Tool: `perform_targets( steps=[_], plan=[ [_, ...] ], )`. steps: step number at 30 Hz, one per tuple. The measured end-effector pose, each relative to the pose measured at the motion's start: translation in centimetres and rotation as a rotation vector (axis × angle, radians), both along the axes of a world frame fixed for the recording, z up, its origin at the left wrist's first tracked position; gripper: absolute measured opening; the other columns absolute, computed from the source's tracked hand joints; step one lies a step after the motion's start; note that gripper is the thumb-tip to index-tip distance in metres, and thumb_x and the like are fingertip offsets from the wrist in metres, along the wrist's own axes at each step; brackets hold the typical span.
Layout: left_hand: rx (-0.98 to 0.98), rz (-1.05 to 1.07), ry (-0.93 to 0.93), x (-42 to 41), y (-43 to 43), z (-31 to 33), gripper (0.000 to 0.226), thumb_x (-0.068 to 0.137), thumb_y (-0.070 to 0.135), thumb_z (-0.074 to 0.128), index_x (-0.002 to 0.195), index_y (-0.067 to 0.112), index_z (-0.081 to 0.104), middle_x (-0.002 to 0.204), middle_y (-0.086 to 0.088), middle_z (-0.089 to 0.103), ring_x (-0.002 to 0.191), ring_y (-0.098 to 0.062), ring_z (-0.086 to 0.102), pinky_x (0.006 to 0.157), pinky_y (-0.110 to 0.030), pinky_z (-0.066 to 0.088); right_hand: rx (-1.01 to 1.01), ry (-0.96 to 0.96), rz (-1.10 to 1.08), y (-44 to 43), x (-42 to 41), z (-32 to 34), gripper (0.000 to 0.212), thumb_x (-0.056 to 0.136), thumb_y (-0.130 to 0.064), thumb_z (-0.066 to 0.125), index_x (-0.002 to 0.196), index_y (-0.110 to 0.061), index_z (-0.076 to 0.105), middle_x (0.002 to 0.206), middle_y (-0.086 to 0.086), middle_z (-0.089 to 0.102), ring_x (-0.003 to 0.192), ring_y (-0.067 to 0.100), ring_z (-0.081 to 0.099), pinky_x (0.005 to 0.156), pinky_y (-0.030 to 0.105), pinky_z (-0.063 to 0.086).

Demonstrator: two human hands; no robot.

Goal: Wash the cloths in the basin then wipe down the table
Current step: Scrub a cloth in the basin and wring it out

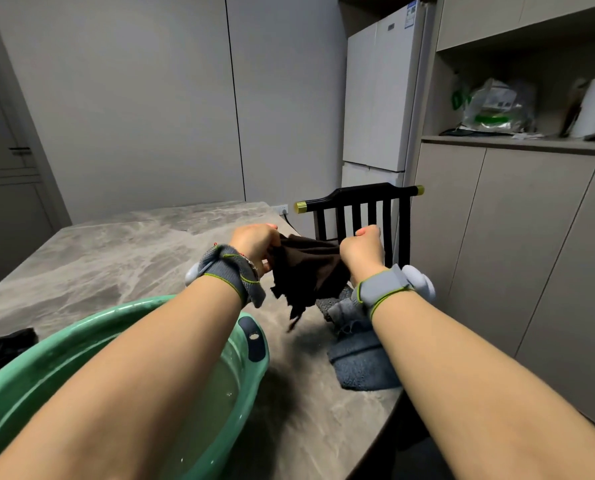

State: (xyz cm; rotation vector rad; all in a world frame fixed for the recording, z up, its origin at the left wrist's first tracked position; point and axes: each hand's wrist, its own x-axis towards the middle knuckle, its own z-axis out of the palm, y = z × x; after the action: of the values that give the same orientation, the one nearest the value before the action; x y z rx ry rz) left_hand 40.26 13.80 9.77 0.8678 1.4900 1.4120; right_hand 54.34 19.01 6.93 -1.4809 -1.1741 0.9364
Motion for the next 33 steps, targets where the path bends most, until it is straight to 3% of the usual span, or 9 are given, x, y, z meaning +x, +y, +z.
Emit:
perform_targets(
  steps=[4,8,11,14,18,23,25,29,33],
  plan=[
    [0.038,0.042,0.051,-0.9,0.2,0.2,0.034,0.085,-0.011,0.039,0.094,0.016,0.058,0.068,-0.004,0.043,0.06,-0.015,0.04,0.056,-0.022,0.036,0.026,0.018,0.108,-0.5,1.0,-0.3,0.012,0.087,-0.006,0.052,0.084,-0.013,0.061,0.082,0.009,0.058,0.081,0.025,0.054,0.066,0.025,0.039],
    [-0.059,0.002,0.472,-1.1,0.5,-0.3,0.019,0.091,0.0,0.049,0.075,0.008,0.057,0.07,-0.014,0.047,0.056,-0.014,0.054,0.059,-0.02,0.047,0.041,0.047,0.242,-1.0,0.4,-0.9,0.036,0.082,0.008,0.049,0.113,-0.007,0.06,0.088,0.006,0.053,0.083,0.021,0.051,0.061,0.022,0.041],
    [-0.328,-0.111,0.976,0.1,-0.7,-1.0,0.053,0.101,0.039,0.034,0.122,-0.004,0.057,0.125,-0.022,0.058,0.118,-0.029,0.055,0.102,-0.031,0.039,0.108,0.371,0.228,-1.7,-0.6,-0.3,0.043,0.081,0.018,0.04,0.111,-0.008,0.058,0.083,0.007,0.051,0.073,0.016,0.049,0.057,0.021,0.039],
    [-0.385,-0.287,0.763,0.9,-1.8,-1.3,0.075,0.1,0.051,0.008,0.138,-0.003,0.042,0.133,-0.024,0.053,0.126,-0.038,0.047,0.108,-0.039,0.032,0.118,0.744,0.216,-1.6,-1.5,1.1,0.041,0.082,0.022,0.037,0.099,-0.011,0.054,0.079,0.006,0.05,0.071,0.015,0.05,0.062,0.021,0.043],
    [-0.537,-0.5,0.506,0.5,-1.4,-0.5,0.094,0.087,0.07,-0.007,0.139,0.008,0.042,0.136,-0.029,0.046,0.13,-0.045,0.038,0.109,-0.054,0.023,0.166,0.787,0.252,-1.5,-1.6,2.3,0.037,0.086,0.019,0.04,0.101,-0.011,0.055,0.076,0.005,0.051,0.069,0.014,0.052,0.06,0.018,0.046],
    [-0.431,-0.604,0.502,0.1,-0.4,0.7,0.043,0.096,0.056,0.028,0.089,0.019,0.049,0.058,-0.005,0.069,0.086,-0.027,0.062,0.073,-0.028,0.039,0.174,0.711,0.24,-0.9,-1.7,1.9,0.053,0.083,0.018,0.044,0.128,-0.007,0.049,0.083,0.004,0.05,0.095,0.022,0.051,0.086,0.03,0.045],
    [-0.41,-0.528,0.661,0.6,-0.2,0.9,0.031,0.1,0.04,0.037,0.09,0.014,0.05,0.057,-0.004,0.067,0.073,-0.02,0.062,0.066,-0.026,0.039,0.15,0.635,0.259,-0.9,-1.6,1.3,0.059,0.08,0.02,0.041,0.131,-0.01,0.048,0.084,0.005,0.05,0.098,0.021,0.049,0.09,0.03,0.043],
    [-0.348,-0.299,1.091,0.7,0.1,0.9,0.042,0.1,0.03,0.04,0.116,-0.005,0.057,0.097,-0.016,0.066,0.087,-0.032,0.065,0.081,-0.03,0.053,0.05,0.397,0.236,-0.8,-1.3,-0.1,0.06,0.08,0.016,0.034,0.126,-0.018,0.05,0.099,0.005,0.051,0.075,0.015,0.049,0.05,0.019,0.039],
    [-0.229,-0.26,0.637,0.0,0.5,0.9,0.02,0.1,0.024,0.04,0.092,0.01,0.051,0.074,-0.004,0.058,0.04,-0.01,0.06,0.052,-0.021,0.042,0.018,0.138,0.166,-0.1,-1.5,-0.7,0.032,0.08,0.005,0.045,0.101,-0.019,0.051,0.103,0.008,0.052,0.094,0.029,0.053,0.073,0.031,0.049]
  ],
)
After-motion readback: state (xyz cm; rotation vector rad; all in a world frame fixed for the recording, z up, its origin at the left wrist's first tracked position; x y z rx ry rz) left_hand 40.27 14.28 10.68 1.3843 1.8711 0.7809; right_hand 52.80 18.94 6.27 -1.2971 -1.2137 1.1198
